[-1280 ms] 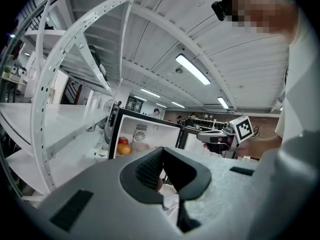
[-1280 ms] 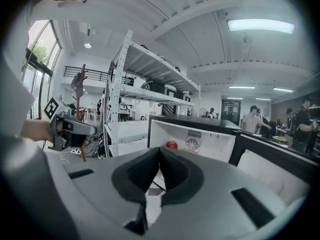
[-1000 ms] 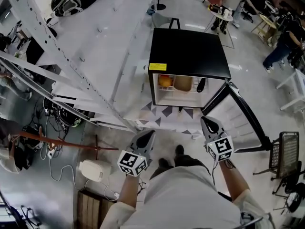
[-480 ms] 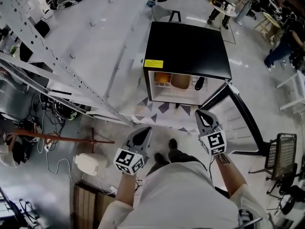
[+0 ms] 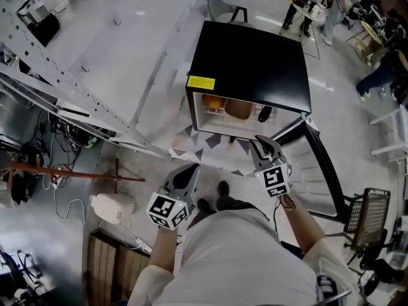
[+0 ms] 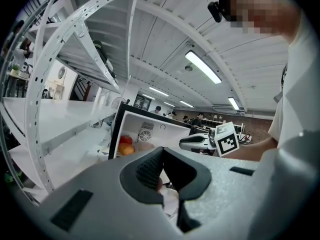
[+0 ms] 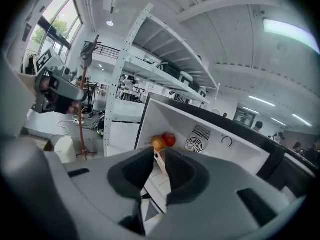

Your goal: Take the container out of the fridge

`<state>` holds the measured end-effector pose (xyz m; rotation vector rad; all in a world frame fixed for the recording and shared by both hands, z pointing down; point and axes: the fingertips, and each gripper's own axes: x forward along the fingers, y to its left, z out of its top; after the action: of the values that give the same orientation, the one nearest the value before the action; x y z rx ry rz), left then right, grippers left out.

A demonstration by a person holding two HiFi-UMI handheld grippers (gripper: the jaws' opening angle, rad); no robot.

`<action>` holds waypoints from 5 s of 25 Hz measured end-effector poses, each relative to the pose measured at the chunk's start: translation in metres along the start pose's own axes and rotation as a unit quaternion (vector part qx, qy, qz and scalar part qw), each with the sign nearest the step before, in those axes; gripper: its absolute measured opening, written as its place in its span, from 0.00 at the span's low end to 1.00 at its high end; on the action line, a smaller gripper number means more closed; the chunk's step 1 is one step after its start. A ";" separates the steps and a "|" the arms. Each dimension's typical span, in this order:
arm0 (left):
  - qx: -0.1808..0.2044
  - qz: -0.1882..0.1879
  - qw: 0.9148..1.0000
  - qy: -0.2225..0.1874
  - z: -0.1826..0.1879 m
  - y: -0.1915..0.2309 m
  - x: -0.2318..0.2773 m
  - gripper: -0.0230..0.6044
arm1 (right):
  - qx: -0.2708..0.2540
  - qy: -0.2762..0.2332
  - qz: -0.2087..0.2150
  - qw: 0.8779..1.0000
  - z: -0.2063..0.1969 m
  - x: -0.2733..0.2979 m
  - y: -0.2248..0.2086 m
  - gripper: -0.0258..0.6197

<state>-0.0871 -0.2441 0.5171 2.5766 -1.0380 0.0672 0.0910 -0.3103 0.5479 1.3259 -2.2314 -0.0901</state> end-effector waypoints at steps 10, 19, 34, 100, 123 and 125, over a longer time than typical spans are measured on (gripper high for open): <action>-0.014 0.026 0.999 -0.011 0.009 0.009 0.017 0.04 | -0.090 0.035 0.015 0.995 -0.028 0.061 -0.009 0.29; -0.018 0.048 0.999 -0.010 0.010 0.019 0.023 0.04 | -0.160 0.073 0.024 0.984 -0.052 0.112 -0.009 0.37; -0.031 0.076 0.996 -0.021 0.012 0.038 0.019 0.04 | -0.320 0.133 0.011 0.938 -0.099 0.176 -0.008 0.57; -0.019 -0.092 0.996 0.003 -0.027 -0.045 -0.026 0.04 | -0.054 0.076 -0.039 0.995 -0.027 -0.031 0.042 0.43; 0.000 -0.083 0.996 0.029 -0.049 -0.156 -0.012 0.04 | 0.090 0.004 0.004 0.996 -0.050 -0.161 0.045 0.43; 0.004 -0.077 0.997 0.028 -0.052 -0.166 -0.017 0.04 | 0.099 -0.003 0.010 0.995 -0.051 -0.172 0.047 0.43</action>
<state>0.0183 -0.1042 0.5109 2.6356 -0.8178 0.1041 0.1419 -0.1321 0.5356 1.4054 -2.3069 0.1393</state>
